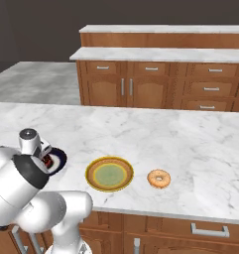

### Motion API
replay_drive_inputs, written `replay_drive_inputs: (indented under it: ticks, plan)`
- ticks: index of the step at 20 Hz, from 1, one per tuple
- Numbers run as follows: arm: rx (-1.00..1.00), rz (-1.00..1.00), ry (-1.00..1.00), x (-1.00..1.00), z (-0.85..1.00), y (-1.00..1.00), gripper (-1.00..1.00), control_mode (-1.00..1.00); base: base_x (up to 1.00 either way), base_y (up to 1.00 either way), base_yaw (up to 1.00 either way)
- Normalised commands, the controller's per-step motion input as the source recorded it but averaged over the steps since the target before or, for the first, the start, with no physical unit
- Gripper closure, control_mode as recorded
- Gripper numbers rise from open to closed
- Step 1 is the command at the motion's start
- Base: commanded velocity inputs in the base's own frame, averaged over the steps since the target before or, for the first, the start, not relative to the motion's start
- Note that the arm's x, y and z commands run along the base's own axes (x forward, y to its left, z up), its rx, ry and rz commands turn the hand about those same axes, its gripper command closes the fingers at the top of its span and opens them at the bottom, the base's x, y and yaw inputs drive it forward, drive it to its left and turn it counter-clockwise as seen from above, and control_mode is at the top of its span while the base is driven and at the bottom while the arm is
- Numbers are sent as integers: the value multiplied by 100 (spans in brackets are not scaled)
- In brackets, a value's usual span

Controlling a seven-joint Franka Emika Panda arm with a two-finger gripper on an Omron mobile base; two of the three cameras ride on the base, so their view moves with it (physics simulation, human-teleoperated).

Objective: Place the pastries on the plates.

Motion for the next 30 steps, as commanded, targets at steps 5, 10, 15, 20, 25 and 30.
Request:
replay_drive_inputs:
  ticks: [5,10,15,20,25,30]
  plan:
    - [0,0,0,6,-13,0,100,-100,0,0,0]
    - [0,0,0,8,-12,0,100,-100,0,0,0]
    - [0,0,0,11,-7,0,100,-100,0,0,0]
    - [0,0,0,12,-6,0,100,-100,0,0,0]
    - [0,0,0,9,-14,0,100,-100,0,0,0]
    - [0,0,0,0,-18,0,-100,-100,0,0,0]
